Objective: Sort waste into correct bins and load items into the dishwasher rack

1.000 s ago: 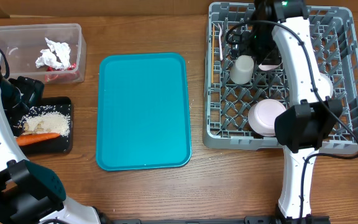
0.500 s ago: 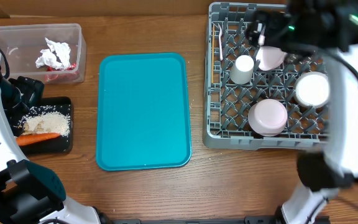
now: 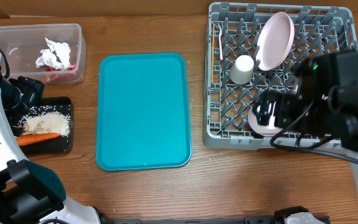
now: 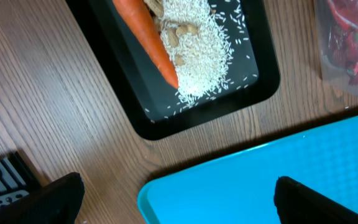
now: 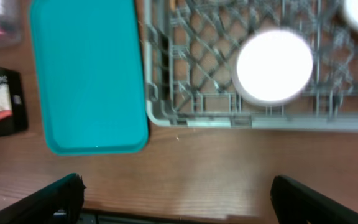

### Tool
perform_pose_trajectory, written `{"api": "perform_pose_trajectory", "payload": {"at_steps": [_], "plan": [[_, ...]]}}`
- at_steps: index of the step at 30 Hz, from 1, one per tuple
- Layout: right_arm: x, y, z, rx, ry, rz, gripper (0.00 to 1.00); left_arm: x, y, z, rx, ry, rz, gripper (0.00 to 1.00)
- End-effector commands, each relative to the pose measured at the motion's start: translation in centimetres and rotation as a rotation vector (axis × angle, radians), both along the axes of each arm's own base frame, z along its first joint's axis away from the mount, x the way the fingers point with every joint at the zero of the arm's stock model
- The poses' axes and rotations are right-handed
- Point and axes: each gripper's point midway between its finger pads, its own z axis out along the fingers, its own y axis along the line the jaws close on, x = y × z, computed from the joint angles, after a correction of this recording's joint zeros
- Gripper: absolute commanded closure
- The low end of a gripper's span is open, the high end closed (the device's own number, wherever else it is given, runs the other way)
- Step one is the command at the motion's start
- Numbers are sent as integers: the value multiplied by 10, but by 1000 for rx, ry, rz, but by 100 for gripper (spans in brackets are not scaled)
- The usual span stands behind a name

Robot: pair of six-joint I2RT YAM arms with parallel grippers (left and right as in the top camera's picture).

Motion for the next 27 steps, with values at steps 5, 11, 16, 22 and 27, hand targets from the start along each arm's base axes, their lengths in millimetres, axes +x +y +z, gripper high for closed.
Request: {"api": "perform_pose_trajectory", "payload": {"at_steps": [5,11,16,22,27], "plan": [[-23,-5,-44,-11,155,-69,0,1,-2,-6,-6,19,-6,0],[-20,-5,-54,-22,204,-70,0,1,-2,-6,-6,19,-6,0],[-19,-7,-56,-48,200,-42,0,1,-2,-6,-6,19,-6,0],[6,-9,-61,-73,105,-26,0,1,-2,-6,-6,19,-6,0],[30,-1,-81,-53,-64,42,0,1,-3,-6,-7,20,-6,0]]}}
